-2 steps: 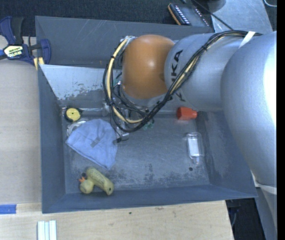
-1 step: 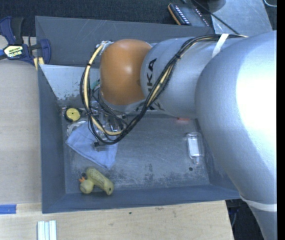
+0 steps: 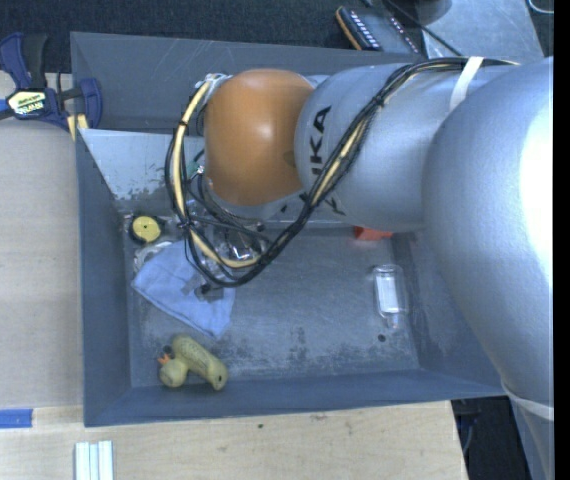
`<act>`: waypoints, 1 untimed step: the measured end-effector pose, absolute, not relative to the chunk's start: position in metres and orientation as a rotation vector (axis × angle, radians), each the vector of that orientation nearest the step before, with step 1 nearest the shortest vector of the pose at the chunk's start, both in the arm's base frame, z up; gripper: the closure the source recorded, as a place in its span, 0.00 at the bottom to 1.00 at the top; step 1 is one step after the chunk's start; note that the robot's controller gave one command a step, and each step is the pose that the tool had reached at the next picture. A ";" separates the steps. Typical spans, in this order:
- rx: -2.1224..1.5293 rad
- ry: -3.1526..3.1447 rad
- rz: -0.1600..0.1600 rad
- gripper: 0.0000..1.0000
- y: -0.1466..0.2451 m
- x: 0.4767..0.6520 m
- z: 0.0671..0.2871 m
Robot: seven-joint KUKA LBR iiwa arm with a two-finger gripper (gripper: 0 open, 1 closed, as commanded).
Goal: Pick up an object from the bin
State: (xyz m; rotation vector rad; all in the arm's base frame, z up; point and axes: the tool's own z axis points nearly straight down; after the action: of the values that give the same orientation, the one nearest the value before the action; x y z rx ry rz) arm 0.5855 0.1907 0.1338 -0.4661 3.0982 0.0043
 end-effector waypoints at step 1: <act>0.086 3.130 0.010 0.00 0.235 0.575 0.070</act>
Offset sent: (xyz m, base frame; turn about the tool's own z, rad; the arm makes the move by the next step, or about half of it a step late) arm -0.0159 0.0332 -0.0638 0.2214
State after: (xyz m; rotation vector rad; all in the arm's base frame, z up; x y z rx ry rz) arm 0.5755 0.2351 0.0698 0.0865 3.1304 0.0096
